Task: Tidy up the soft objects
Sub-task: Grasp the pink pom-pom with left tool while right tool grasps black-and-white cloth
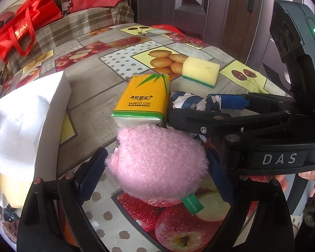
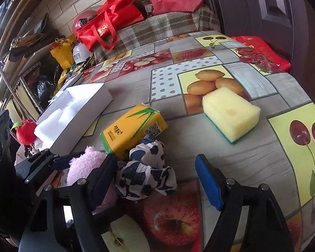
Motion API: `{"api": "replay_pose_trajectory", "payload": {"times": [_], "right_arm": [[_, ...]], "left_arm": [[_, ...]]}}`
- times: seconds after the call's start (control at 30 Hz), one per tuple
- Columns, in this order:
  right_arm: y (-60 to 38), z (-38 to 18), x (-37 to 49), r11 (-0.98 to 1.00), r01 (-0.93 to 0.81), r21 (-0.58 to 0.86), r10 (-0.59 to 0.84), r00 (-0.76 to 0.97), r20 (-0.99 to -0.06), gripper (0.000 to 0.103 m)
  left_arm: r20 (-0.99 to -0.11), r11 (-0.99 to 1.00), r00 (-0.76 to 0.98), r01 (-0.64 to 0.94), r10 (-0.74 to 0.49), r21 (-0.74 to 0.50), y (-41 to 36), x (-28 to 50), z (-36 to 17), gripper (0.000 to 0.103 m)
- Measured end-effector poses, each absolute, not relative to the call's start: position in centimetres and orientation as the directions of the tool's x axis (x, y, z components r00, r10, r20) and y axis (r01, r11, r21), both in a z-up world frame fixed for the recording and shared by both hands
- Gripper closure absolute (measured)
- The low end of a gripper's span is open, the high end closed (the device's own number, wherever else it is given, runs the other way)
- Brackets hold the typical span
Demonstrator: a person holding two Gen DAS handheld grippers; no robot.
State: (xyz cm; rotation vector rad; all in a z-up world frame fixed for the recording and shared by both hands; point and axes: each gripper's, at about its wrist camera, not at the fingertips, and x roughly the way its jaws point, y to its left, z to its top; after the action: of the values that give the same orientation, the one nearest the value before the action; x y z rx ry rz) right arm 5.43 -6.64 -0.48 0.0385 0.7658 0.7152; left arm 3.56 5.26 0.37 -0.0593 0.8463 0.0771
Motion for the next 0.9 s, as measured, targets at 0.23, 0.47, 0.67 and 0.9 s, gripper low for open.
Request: {"api": "replay_pose_trajectory", "payload": {"times": [0.23,0.47,0.67,0.9], "right_arm": [[-6.0,-0.4,5.6,0.760,-0.596,0.261,0.601,0.490,-0.632,0.034],[-5.9,-0.5,5.5,0.751,-0.607,0.260,0.608,0.480,-0.632,0.043],[-5.9,-0.1,5.1,0.734,-0.626,0.263,0.630,0.484,-0.607,0.067],[-8.3,1.6,2.8,0.765,-0.593,0.253,0.635,0.625,-0.454,0.070]], "left_arm": [[-0.759,0.997,0.650,-0.077,0.034,-0.022,5.2,3.7,0.2,0.014],[-0.759,0.996,0.651,-0.079,0.019,-0.042,5.4,3.8,0.1,0.031],[-0.742,0.997,0.670,-0.064,0.011,-0.043,5.2,3.5,0.4,0.037],[-0.588,0.996,0.805,-0.092,0.079,0.009,4.3,0.2,2.8,0.037]]}}
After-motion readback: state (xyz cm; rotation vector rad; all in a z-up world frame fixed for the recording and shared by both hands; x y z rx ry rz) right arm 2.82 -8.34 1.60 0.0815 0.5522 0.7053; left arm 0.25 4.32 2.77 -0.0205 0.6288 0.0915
